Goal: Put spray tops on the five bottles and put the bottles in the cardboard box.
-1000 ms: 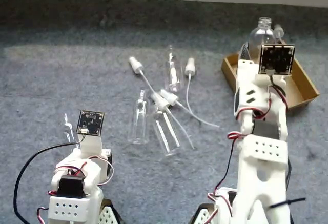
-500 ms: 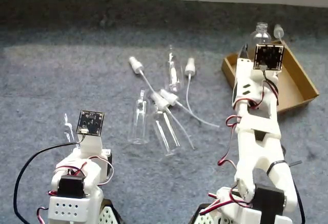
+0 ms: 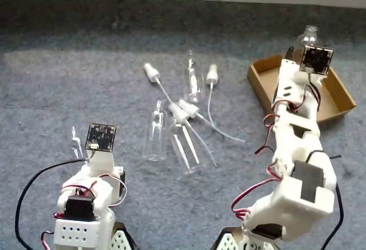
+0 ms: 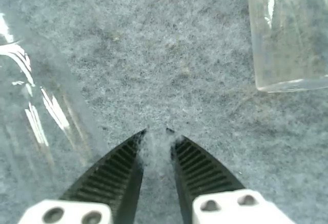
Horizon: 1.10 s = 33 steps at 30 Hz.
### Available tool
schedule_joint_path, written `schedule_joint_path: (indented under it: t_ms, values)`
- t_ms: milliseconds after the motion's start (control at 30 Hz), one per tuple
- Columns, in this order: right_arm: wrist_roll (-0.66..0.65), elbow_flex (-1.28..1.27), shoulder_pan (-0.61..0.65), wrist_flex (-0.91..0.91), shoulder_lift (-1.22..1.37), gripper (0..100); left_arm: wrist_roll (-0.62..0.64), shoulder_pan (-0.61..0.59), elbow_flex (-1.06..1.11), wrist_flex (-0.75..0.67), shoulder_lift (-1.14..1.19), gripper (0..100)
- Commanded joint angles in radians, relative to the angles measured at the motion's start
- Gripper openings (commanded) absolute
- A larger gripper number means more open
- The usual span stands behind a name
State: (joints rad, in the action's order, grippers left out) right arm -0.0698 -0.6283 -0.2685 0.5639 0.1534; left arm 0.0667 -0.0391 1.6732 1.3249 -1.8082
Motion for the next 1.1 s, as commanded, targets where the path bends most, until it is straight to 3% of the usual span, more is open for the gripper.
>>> schedule_joint_path:
  t_ms: [0,600,733,900,1067]
  values:
    - [0.026,0.110,-0.033,0.059,0.050,9.1,-0.009,0.007,0.022,0.006,-0.007,1]
    - [0.028,0.638,-0.079,0.059,0.556,9.1,-0.006,0.010,0.022,0.002,-0.007,1]
    - [0.028,0.677,-0.076,0.067,0.593,9.1,-0.006,0.010,0.022,0.002,-0.007,1]
    - [0.020,0.664,-0.065,0.262,0.604,9.1,-0.006,0.010,0.022,0.002,-0.007,1]
    - [0.018,0.605,-0.067,0.275,0.602,9.1,-0.006,0.010,0.022,0.002,-0.007,1]
